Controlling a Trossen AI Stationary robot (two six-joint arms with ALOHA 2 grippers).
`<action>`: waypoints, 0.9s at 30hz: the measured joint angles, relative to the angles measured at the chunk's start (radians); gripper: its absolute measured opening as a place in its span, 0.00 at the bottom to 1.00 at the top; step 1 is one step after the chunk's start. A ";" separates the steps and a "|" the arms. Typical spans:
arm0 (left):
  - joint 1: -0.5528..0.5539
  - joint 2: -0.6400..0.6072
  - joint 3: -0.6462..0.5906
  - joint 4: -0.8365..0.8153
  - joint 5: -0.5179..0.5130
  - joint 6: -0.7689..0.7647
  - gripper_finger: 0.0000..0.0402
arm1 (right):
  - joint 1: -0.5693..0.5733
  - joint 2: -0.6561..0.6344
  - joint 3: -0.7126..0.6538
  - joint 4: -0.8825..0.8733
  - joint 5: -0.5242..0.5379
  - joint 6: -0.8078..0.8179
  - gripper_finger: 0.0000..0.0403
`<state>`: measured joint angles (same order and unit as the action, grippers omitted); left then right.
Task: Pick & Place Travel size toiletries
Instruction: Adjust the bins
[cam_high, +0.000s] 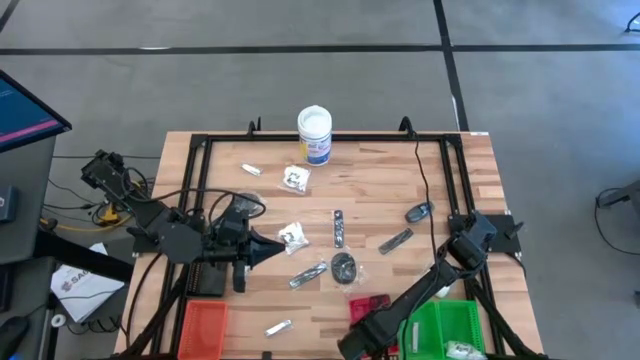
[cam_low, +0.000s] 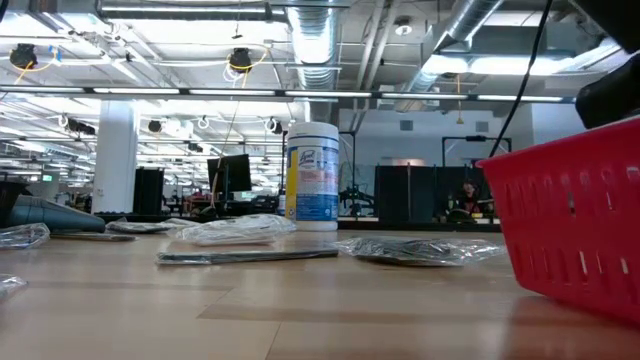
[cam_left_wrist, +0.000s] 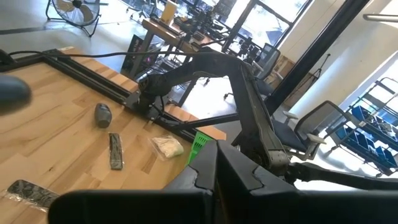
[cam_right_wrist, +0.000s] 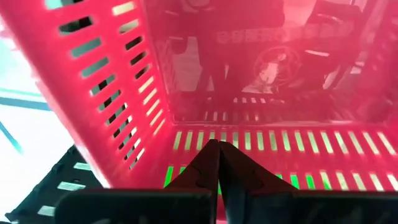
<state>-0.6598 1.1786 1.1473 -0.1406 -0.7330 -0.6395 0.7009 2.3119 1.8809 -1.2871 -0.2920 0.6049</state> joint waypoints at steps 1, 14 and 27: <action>0.000 0.000 0.000 0.000 0.000 0.000 0.00 | -0.001 0.000 0.000 -0.004 0.000 0.015 0.00; 0.000 0.000 0.000 0.000 0.000 0.000 0.00 | -0.012 -0.001 0.000 -0.019 -0.025 0.159 0.00; 0.000 0.000 0.000 0.001 0.000 -0.001 0.00 | -0.022 -0.002 0.072 -0.065 0.147 0.045 0.00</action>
<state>-0.6598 1.1786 1.1473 -0.1398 -0.7326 -0.6404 0.6793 2.3100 1.9532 -1.3524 -0.1454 0.6499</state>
